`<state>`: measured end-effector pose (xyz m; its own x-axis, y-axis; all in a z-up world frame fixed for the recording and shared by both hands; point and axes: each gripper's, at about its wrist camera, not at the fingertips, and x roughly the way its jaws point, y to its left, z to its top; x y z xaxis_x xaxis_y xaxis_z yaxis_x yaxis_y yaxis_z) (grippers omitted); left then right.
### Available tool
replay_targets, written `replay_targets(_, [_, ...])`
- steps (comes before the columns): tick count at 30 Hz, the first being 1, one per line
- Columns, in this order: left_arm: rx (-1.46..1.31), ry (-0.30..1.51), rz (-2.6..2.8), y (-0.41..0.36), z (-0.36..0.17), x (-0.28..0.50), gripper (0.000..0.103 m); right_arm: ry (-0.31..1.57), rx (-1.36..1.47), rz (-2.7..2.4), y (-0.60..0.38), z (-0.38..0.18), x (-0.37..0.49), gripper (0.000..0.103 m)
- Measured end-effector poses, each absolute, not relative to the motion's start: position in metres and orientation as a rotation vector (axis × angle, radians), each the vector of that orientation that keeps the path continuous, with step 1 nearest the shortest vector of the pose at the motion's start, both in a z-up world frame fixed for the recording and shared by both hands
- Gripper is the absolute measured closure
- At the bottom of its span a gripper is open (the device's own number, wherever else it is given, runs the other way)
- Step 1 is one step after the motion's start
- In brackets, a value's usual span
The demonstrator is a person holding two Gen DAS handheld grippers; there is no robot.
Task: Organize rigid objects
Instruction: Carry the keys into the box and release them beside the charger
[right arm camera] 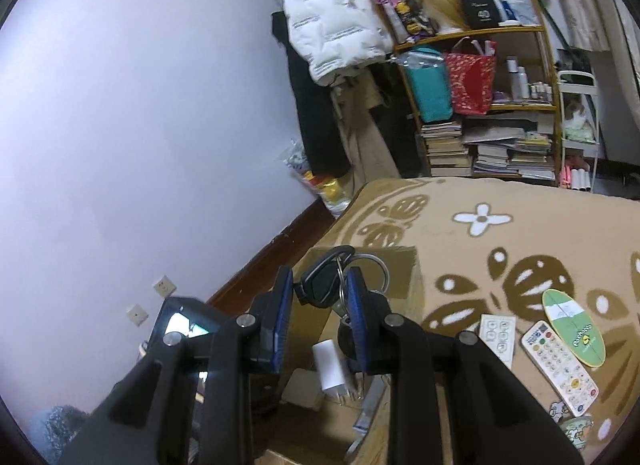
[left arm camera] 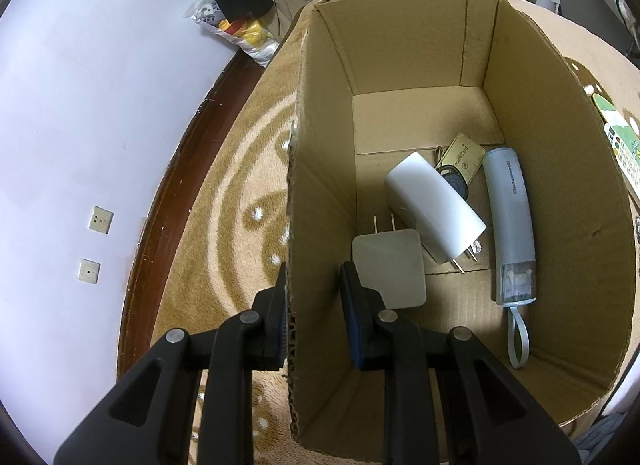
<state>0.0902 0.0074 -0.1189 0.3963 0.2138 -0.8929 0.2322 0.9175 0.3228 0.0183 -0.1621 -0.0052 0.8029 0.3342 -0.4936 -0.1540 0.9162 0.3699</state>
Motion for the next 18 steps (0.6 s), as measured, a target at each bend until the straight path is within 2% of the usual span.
replay_targets(18, [0.379, 1.194, -0.026, 0.015, -0.119, 0.094, 0.08, 0.702, 0.313, 0.283, -0.143, -0.046, 0.034, 0.075])
